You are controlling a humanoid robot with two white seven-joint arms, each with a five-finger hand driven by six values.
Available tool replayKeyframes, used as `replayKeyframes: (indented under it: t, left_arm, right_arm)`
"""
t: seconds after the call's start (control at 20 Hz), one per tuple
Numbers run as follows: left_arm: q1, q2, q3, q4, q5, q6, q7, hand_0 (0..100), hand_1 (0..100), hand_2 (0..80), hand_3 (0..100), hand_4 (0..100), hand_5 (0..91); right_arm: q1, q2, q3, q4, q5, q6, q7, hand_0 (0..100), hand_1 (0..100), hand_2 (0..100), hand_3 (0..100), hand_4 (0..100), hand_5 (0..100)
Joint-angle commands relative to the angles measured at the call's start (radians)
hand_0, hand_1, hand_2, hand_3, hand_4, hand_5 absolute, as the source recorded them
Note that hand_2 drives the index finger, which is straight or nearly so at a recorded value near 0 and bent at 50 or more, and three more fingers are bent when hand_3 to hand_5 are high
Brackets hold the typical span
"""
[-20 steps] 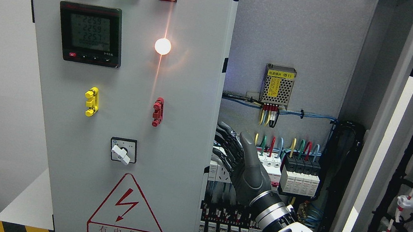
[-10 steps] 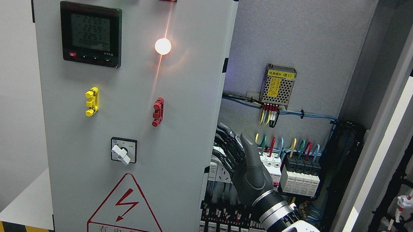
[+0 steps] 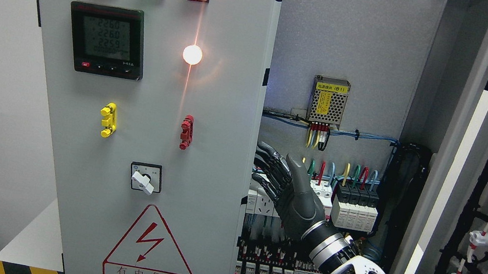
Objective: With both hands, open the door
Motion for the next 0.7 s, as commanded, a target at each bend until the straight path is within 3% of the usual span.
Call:
replayKeyframes:
  t: [0.0,0.45,0.6,0.65]
  left_arm:
    - [0.0,0.0,0.009,0.0,0.0,0.0,0.0,0,0,0.0,0,0,0.0]
    - [0.0,0.0,0.009,0.0,-0.001,0.0,0.0,0,0,0.0,0,0,0.0]
    - [0.0,0.0,0.009,0.0,0.0,0.0,0.0,0,0,0.0,0,0,0.0]
    - [0.0,0.0,0.009,0.0,0.0,0.0,0.0,0,0,0.0,0,0,0.0]
  right_arm:
    - [-0.006,-0.003,0.002,0.015,0.0,0.001,0.018,19,0,0,0,0,0]
    - [-0.016,-0.003,-0.001,0.015,-0.003,0.035,0.026,19,0,0,0,0,0]
    - [-0.016,-0.003,-0.001,0.015,-0.002,0.036,0.104,19,0,0,0,0,0]
    - [-0.016,-0.003,-0.001,0.016,0.0,0.036,0.111,19,0,0,0,0,0]
